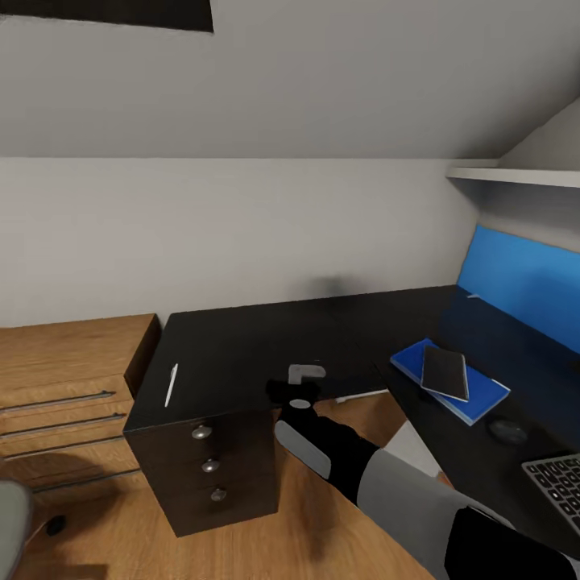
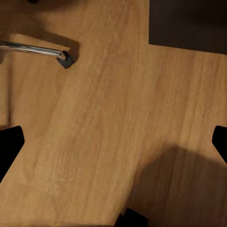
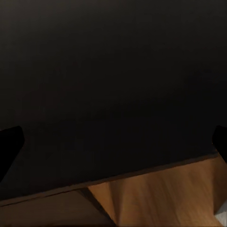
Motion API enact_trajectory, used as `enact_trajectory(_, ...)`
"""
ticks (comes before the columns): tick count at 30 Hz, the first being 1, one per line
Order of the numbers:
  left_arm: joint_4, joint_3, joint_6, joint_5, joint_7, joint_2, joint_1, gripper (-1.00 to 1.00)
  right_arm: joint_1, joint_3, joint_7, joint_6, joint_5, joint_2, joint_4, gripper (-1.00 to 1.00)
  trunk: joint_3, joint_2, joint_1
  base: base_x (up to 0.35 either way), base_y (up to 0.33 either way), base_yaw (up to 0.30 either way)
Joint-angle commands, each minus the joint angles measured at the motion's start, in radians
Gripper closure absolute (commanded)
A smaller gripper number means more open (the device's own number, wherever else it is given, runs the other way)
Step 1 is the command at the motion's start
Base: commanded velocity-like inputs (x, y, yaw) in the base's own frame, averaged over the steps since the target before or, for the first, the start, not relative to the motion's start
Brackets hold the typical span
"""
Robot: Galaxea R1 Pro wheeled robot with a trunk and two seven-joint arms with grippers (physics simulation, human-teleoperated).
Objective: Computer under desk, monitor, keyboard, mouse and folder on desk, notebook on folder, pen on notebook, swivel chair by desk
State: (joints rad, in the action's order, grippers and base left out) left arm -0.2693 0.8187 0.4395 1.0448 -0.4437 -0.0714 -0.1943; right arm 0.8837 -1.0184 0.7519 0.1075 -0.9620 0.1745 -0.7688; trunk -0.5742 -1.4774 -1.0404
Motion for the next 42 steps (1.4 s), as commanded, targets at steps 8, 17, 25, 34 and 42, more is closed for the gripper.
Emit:
enact_trajectory(8,-0.002,0.008,0.002,0.006,-0.007,0.007,0.0,-1.0,0.001,-0.009,0.006,0.006,-0.001,0.0,-0.004,-1.0,-0.006,-0.001,0.0,0.0,0.0,0.24)
enact_trajectory(17,-0.002,0.009,0.002,0.006,-0.007,0.007,0.0,-1.0,0.001,-0.094,0.007,0.004,0.004,0.0,-0.012,-1.0,-0.008,-0.001,0.0,0.0,0.0,0.046)
enact_trajectory(25,-0.002,0.009,0.002,0.006,-0.006,0.015,0.0,-1.0,0.001,-0.123,0.006,0.0,0.005,0.0,-0.029,-1.0,-0.008,-0.001,0.0,0.0,0.0,0.001)
enact_trajectory(34,-0.003,0.01,0.005,0.004,-0.004,0.035,0.0,-1.0,0.001,-0.111,0.011,-0.003,0.005,0.0,-0.045,-1.0,-0.008,-0.001,0.0,0.0,0.0,0.0)
enact_trajectory(42,-0.003,0.01,0.003,0.004,-0.003,0.035,0.0,-1.0,0.001,-0.106,0.012,-0.004,0.004,0.0,-0.046,-1.0,0.011,0.041,0.023,0.0,0.0,0.0)
